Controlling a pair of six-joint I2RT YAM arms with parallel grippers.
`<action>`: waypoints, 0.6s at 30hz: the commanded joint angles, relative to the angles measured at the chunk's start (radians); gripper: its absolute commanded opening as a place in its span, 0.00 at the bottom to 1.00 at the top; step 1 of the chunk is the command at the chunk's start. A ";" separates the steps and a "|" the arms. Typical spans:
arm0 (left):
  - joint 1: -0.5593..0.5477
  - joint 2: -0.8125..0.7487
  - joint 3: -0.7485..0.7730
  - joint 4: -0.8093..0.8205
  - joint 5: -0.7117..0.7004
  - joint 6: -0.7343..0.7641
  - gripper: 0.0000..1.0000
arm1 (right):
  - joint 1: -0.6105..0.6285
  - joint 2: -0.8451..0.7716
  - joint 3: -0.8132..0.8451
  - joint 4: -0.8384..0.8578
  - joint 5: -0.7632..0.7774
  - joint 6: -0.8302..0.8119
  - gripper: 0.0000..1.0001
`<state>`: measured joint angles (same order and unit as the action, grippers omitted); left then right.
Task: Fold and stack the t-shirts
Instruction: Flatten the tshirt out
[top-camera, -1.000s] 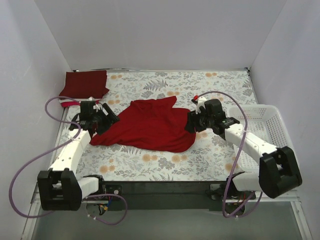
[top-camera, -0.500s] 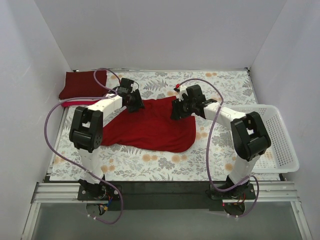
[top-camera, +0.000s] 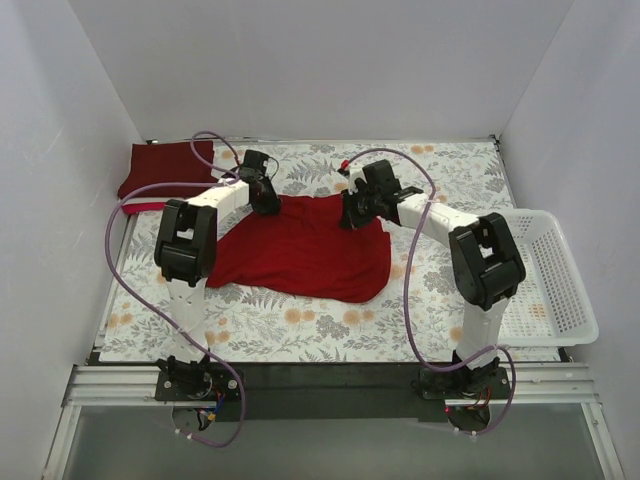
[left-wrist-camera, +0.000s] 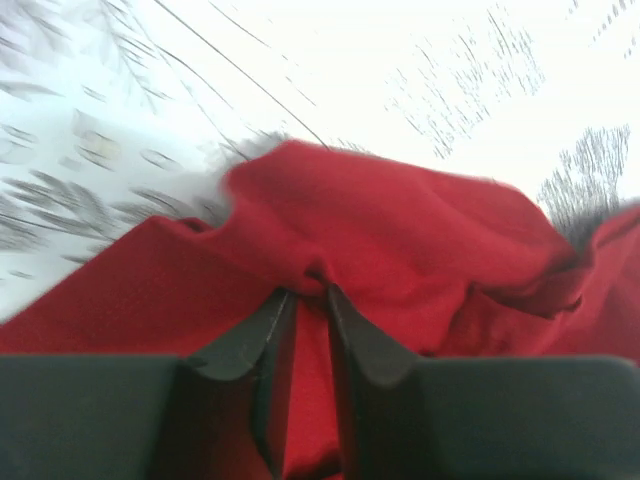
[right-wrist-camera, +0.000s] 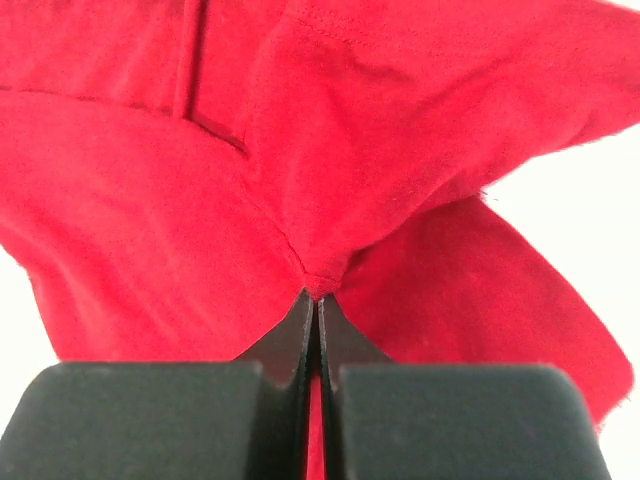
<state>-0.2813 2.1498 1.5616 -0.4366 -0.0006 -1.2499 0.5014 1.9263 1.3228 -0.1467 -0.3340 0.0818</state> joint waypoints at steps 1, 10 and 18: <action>0.102 0.032 0.005 -0.051 -0.085 -0.029 0.17 | -0.030 -0.206 0.079 -0.063 0.042 -0.069 0.01; 0.215 0.001 -0.037 -0.039 -0.059 -0.069 0.12 | -0.041 -0.890 -0.300 -0.209 0.110 -0.044 0.01; 0.215 -0.016 -0.052 -0.028 -0.010 -0.074 0.16 | -0.041 -1.391 -0.752 -0.434 -0.019 0.200 0.37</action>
<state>-0.0624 2.1498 1.5501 -0.4202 -0.0044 -1.3277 0.4603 0.5961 0.6750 -0.4000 -0.3099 0.1596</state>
